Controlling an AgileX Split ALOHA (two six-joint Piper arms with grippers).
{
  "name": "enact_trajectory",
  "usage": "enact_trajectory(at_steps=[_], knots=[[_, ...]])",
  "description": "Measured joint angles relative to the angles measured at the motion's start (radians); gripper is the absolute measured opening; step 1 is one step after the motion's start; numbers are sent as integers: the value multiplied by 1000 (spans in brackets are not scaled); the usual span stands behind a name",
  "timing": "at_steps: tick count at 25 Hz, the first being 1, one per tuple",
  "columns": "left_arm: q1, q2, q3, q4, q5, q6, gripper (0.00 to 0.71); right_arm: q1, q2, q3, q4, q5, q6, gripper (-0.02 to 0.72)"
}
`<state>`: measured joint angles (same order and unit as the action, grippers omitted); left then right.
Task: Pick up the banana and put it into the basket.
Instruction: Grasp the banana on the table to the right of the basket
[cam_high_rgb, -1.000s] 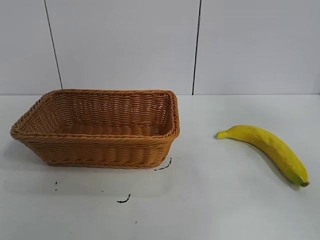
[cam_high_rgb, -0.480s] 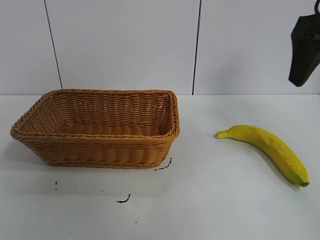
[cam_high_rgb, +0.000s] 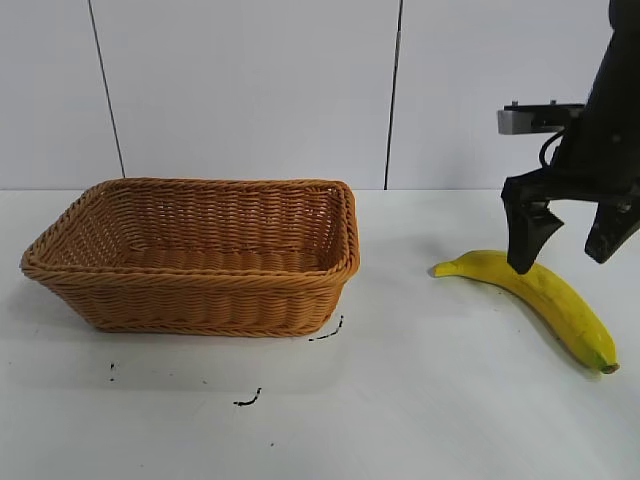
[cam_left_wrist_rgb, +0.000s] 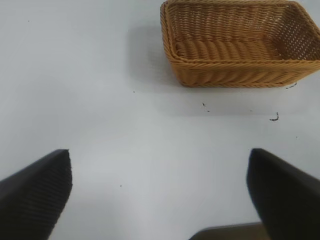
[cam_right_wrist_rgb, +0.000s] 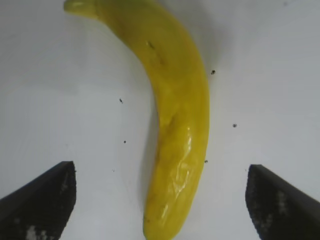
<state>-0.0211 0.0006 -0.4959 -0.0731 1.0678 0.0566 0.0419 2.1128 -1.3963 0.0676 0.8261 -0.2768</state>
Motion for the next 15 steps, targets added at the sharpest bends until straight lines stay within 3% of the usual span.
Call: enact_trajectory(at_steps=[10, 12, 15], knots=[[0, 0, 0, 0, 0, 0, 690, 0, 50, -2, 0, -37, 21, 610], [0, 0, 0, 0, 0, 0, 690, 0, 50, -3, 0, -38, 21, 534], [0, 0, 0, 0, 0, 0, 690, 0, 50, -3, -5, -37, 21, 303]])
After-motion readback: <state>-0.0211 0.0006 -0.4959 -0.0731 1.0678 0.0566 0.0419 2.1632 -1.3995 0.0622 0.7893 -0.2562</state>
